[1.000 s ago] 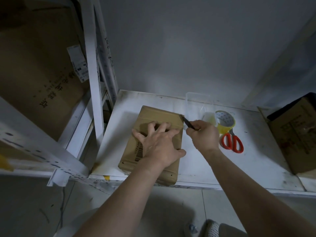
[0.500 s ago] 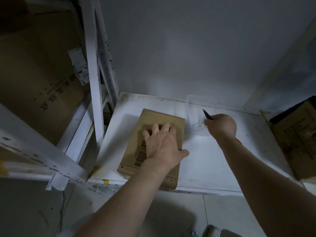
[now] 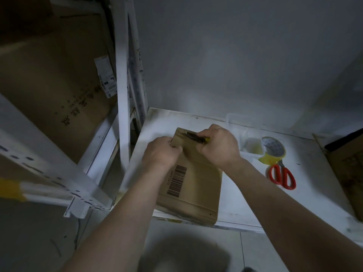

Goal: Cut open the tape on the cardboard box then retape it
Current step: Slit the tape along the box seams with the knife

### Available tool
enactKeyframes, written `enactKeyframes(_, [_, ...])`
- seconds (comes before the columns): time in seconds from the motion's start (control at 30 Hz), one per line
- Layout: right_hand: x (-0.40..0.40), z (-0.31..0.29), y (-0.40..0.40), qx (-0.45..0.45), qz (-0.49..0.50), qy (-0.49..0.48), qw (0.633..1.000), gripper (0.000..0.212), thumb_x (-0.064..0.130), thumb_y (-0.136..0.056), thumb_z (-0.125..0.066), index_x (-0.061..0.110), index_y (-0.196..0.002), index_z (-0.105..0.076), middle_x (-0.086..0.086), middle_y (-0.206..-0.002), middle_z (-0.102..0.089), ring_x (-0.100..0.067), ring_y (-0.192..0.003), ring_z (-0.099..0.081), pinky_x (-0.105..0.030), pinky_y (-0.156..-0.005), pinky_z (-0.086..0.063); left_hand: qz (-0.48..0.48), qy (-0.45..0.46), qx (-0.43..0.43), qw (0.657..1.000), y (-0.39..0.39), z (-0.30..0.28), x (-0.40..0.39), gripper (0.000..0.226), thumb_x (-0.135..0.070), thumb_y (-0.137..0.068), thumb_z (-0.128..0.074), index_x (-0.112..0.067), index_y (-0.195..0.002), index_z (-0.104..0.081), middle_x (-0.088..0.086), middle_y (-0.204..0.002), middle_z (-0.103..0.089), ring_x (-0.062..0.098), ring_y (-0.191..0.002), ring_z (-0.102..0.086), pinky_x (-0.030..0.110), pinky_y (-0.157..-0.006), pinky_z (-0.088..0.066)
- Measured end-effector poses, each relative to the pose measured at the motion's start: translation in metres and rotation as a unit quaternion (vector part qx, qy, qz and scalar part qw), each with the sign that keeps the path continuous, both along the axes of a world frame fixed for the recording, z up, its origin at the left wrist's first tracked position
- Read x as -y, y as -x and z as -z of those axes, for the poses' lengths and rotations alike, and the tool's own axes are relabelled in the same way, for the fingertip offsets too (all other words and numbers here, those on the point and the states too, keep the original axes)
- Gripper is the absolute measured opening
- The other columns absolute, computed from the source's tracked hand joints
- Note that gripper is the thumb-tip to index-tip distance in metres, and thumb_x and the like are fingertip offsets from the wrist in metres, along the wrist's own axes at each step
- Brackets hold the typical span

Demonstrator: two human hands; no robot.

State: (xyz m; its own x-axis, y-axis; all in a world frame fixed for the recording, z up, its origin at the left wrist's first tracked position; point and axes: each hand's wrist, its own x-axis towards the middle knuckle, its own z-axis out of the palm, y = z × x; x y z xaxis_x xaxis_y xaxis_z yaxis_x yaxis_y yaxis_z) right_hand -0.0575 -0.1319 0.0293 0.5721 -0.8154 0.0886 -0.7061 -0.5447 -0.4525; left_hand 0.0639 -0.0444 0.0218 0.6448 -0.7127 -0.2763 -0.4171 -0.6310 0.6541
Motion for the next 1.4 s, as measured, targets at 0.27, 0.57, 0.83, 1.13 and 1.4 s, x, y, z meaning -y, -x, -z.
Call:
enactKeyframes(0.27, [-0.003,0.004,-0.024,-0.075,0.037,0.025,0.996,0.035,0.029,-0.085,-0.055,0.031,-0.119,-0.063,0.004,-0.111,-0.057,-0.02,-0.101,-0.057,-0.024,-0.074,-0.037,-0.03,0.068,-0.188,0.979,-0.014,0.012,-0.002,0.059,-0.031,-0.074,-0.074,-0.023,-0.129,-0.058,0.0,-0.123,-0.063,0.021,-0.109,-0.062,0.039,-0.098,-0.048])
enactKeyframes(0.57, [-0.003,0.006,-0.033,-0.082,0.042,0.035,0.995,0.034,0.029,-0.086,-0.054,0.03,-0.119,-0.063,0.003,-0.11,-0.057,-0.022,-0.101,-0.057,-0.03,-0.077,-0.043,-0.029,0.092,-0.201,0.975,-0.014,0.013,-0.002,0.057,-0.027,-0.078,-0.073,-0.024,-0.132,-0.054,0.001,-0.127,-0.061,0.022,-0.11,-0.061,0.039,-0.1,-0.047])
enactKeyframes(0.83, [-0.005,0.019,-0.026,0.057,0.071,0.006,0.996,0.025,0.023,-0.083,-0.06,0.021,-0.106,-0.071,0.004,-0.094,-0.061,-0.016,-0.08,-0.056,-0.027,-0.07,-0.044,-0.037,0.102,-0.193,0.975,-0.008,0.011,-0.005,0.046,-0.024,-0.085,-0.067,-0.023,-0.129,-0.056,-0.002,-0.116,-0.059,0.018,-0.107,-0.057,0.036,-0.1,-0.046])
enactKeyframes(1.13, [0.023,0.0,0.002,0.28,0.249,-0.132,0.918,0.023,0.019,-0.078,-0.068,0.019,-0.1,-0.072,0.004,-0.091,-0.071,-0.012,-0.079,-0.066,-0.029,-0.074,-0.055,-0.041,0.101,-0.2,0.974,-0.006,0.008,-0.004,0.039,-0.021,-0.088,-0.064,-0.023,-0.126,-0.058,-0.011,-0.098,-0.05,0.014,-0.098,-0.053,0.03,-0.094,-0.044])
enactKeyframes(1.4, [0.049,0.035,0.072,0.146,0.338,-0.102,0.924,0.017,0.016,-0.081,-0.06,0.013,-0.091,-0.074,0.002,-0.054,-0.055,-0.015,-0.046,-0.049,-0.018,-0.044,-0.03,-0.04,0.097,-0.168,0.98,-0.004,0.011,-0.003,0.031,-0.022,-0.09,-0.061,-0.026,-0.121,-0.062,-0.011,-0.099,-0.054,0.014,-0.098,-0.054,0.03,-0.091,-0.042])
